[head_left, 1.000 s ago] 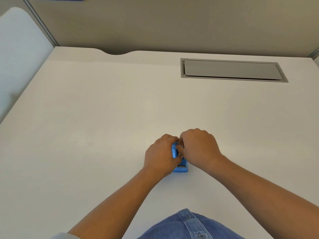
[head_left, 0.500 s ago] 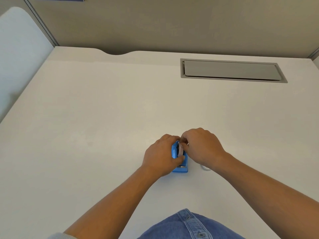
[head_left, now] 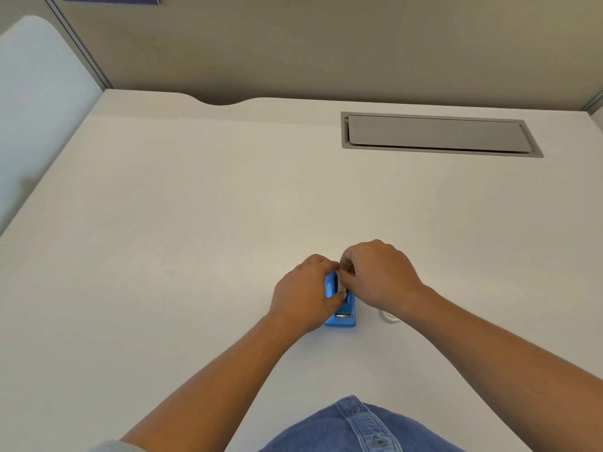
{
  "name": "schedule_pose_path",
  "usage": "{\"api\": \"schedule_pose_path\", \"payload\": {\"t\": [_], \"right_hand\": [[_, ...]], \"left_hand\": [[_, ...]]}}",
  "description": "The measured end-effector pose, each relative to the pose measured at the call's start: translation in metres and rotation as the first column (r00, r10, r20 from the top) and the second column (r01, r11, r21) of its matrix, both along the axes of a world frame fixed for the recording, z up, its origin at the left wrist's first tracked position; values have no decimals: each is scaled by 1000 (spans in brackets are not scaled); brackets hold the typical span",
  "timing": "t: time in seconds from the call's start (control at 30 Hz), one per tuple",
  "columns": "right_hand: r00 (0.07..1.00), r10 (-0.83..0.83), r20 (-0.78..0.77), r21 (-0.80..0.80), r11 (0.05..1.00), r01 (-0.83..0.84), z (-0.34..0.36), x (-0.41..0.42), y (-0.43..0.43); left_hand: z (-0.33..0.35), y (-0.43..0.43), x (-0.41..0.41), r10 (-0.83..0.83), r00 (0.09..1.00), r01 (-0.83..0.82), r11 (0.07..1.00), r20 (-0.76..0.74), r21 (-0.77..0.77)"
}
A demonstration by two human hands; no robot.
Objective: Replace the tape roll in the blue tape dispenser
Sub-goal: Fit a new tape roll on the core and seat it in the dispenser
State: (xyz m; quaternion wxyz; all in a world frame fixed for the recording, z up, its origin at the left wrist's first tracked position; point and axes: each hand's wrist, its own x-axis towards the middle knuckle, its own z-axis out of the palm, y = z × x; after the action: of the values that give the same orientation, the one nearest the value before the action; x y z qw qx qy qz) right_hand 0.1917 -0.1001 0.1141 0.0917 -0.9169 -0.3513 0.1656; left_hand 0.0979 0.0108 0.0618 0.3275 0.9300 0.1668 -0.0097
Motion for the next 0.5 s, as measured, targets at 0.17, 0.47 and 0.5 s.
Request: {"api": "schedule_pose_path", "payload": {"t": [0.17, 0.47, 0.5], "right_hand": [[998, 0, -65, 19, 1000, 2, -1, 1, -1], [1000, -8, -6, 49, 999, 9, -8, 2, -3], [1000, -3, 2, 47, 999, 3, -8, 2, -3]], "left_hand": [[1, 1, -1, 6, 1000, -6, 1000, 3, -11], [1, 19, -9, -260, 950, 249, 965, -174, -83], [0, 19, -9, -258, 952, 252, 966, -165, -59]]}}
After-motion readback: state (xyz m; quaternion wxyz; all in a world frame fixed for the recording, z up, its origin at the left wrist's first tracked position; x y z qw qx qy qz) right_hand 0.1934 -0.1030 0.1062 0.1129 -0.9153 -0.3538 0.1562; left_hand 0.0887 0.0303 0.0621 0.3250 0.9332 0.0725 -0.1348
